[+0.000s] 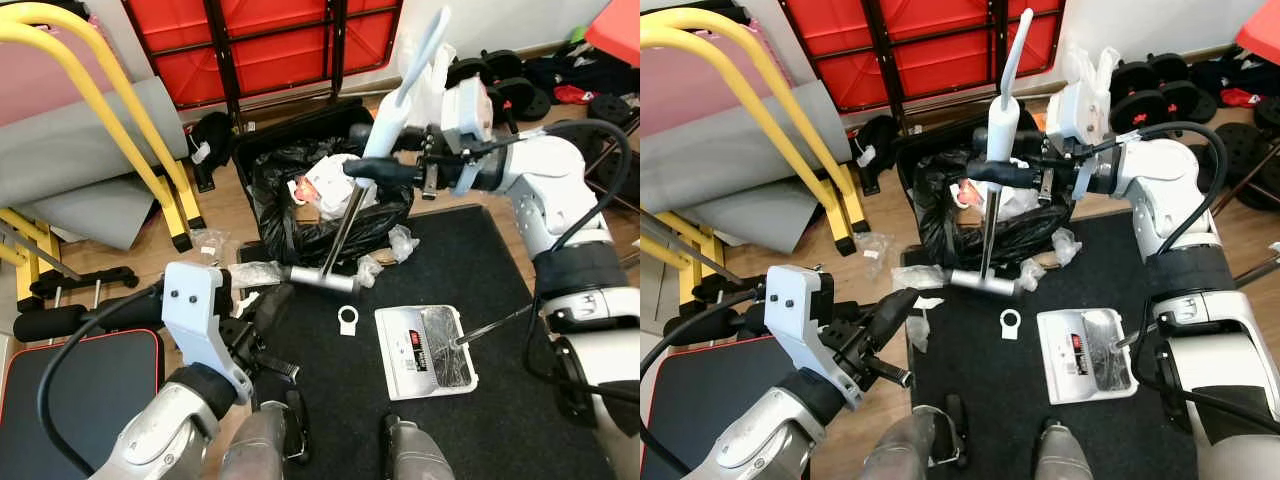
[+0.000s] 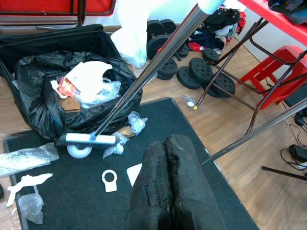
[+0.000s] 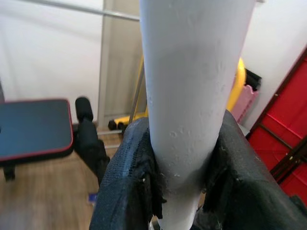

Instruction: Sweep floor

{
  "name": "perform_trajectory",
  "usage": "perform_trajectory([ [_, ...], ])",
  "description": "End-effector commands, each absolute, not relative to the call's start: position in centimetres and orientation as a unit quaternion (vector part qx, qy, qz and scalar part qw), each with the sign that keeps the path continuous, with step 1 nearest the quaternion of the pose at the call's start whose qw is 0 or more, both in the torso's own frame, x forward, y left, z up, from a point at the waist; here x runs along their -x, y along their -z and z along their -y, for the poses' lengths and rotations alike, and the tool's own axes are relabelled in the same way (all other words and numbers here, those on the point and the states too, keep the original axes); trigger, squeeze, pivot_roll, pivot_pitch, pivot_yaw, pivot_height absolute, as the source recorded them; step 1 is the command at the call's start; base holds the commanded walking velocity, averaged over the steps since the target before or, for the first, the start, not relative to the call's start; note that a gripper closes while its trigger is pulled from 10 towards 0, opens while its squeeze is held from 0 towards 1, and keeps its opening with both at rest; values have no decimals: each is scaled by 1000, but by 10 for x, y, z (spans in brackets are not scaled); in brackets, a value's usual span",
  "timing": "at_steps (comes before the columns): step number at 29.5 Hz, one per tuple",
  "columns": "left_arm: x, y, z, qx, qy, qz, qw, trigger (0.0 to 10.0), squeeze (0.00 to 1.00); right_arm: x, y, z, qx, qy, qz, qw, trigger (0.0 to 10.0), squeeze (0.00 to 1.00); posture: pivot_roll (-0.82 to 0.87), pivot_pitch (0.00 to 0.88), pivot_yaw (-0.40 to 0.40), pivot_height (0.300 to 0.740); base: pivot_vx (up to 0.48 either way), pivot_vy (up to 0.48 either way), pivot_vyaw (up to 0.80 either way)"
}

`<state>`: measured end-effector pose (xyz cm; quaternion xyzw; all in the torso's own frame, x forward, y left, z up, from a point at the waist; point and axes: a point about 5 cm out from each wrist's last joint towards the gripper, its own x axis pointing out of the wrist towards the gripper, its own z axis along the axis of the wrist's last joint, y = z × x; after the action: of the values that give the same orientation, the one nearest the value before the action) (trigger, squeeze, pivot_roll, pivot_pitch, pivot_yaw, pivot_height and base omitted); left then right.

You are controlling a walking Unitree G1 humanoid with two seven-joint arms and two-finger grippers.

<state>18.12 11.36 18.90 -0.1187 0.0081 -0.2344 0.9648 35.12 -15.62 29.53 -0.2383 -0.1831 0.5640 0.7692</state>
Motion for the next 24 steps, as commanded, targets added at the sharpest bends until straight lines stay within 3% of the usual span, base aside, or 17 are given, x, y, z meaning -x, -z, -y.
perform_trajectory([
  [1,-178,-186,-114,120,238,-20,964,10000,0,-349,-288,149,255,-581,176,753,10000,0,5,316,22,740,0,0,0],
  [9,-174,-187,-114,115,239,-23,964,10000,0,-343,-222,140,286,-636,89,711,10000,0,39,324,3,740,0,0,0],
  [11,-171,-188,-115,113,238,-25,964,10000,0,-338,-207,142,305,-659,58,685,10000,0,52,330,3,740,0,0,0],
  [14,-170,-188,-115,112,238,-25,964,10000,0,-336,-204,143,310,-671,47,672,10000,0,53,331,3,740,0,0,0],
  [18,-169,-189,-116,109,238,-27,965,10000,0,-317,-199,156,258,-744,-40,615,10000,0,56,340,3,740,0,0,0],
  [24,-169,-189,-116,109,238,-28,965,10000,0,-304,-216,167,212,-767,-83,600,10000,0,49,342,5,740,0,0,0],
])
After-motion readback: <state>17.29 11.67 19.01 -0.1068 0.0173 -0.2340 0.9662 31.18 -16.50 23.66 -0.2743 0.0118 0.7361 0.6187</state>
